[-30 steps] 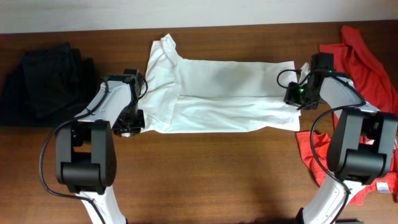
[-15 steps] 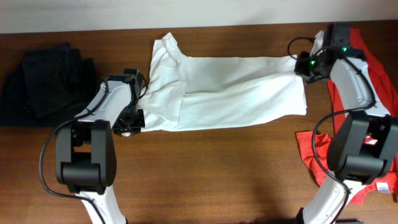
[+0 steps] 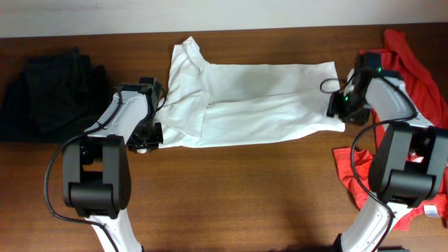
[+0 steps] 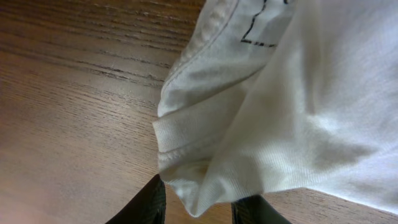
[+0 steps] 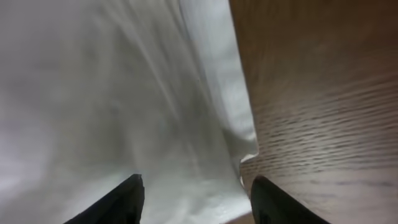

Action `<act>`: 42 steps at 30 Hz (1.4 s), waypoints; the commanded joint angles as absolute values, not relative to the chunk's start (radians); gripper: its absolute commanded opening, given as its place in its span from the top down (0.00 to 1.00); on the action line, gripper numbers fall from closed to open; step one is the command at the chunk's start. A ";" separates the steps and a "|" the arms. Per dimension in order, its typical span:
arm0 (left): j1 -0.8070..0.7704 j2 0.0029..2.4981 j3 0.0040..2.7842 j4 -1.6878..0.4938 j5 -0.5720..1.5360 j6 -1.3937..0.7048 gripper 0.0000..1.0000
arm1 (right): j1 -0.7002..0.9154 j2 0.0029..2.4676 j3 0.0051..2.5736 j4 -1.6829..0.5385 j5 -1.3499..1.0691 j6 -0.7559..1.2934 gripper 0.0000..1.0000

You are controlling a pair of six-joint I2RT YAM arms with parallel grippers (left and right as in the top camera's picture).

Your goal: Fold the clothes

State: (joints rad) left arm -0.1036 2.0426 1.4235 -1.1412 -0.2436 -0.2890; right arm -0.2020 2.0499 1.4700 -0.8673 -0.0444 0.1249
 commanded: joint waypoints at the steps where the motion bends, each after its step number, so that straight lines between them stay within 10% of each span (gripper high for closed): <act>1: -0.101 2.048 1.418 -1.140 -0.248 -0.302 0.66 | -0.204 2.056 1.391 -0.811 -0.021 0.113 0.58; 7: -0.100 2.048 1.427 -1.148 -0.248 -0.302 0.72 | -0.204 2.056 1.349 -0.777 -0.001 0.113 0.93; 16: -0.099 2.045 1.452 -1.164 -0.347 -0.303 1.00 | -0.205 2.056 1.349 -0.778 0.015 0.113 0.96; 42: 0.056 2.045 1.454 -1.573 -0.380 -0.404 1.00 | -0.239 2.056 1.349 -1.069 0.156 0.287 0.96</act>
